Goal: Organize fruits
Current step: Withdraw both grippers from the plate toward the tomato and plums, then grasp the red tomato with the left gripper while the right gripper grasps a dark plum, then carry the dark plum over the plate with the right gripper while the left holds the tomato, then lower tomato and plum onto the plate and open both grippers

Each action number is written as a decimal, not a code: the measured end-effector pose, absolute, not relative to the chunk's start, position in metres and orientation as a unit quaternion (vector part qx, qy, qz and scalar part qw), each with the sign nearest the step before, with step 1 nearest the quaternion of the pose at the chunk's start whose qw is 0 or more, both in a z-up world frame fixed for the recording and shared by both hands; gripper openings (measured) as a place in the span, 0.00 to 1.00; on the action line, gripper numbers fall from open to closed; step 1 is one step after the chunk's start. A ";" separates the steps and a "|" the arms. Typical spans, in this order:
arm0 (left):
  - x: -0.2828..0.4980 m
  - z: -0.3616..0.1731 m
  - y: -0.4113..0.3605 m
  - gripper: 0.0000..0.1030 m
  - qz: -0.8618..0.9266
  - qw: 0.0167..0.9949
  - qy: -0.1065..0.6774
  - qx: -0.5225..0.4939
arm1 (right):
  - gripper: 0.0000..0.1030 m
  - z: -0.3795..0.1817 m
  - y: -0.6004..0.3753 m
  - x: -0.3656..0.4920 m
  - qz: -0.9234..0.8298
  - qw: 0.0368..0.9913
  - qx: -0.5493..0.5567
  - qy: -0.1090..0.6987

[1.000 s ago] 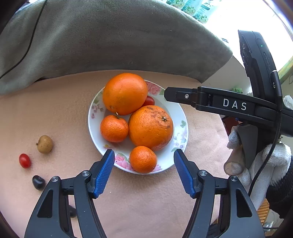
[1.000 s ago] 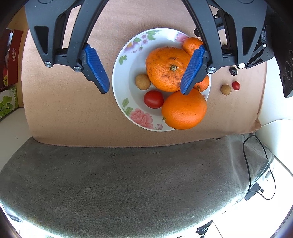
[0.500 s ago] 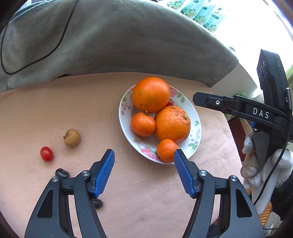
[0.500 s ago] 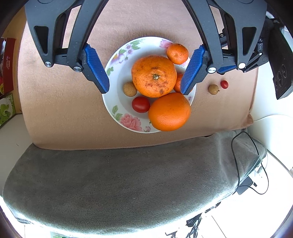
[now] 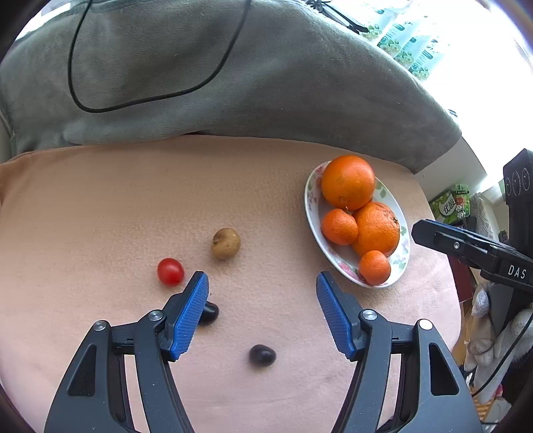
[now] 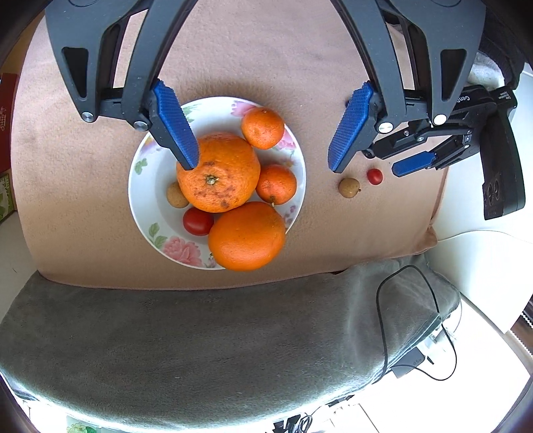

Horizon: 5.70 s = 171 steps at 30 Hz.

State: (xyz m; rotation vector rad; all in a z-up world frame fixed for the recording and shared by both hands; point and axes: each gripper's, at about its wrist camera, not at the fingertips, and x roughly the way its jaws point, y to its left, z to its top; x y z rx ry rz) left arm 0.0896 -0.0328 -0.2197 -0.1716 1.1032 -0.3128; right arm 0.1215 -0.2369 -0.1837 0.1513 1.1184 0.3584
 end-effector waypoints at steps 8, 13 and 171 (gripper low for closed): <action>0.098 -0.236 0.010 0.63 -0.131 0.828 0.532 -0.118 | 0.80 -0.194 -0.193 0.100 0.195 0.822 0.035 0.535; 0.101 -0.243 0.025 0.62 -0.124 0.827 0.535 -0.122 | 0.80 -0.206 -0.167 0.086 0.214 0.811 0.012 0.544; 0.089 -0.213 -0.230 0.22 -0.264 0.836 0.481 -0.010 | 0.22 -0.200 -0.302 0.168 0.196 0.826 -0.019 0.528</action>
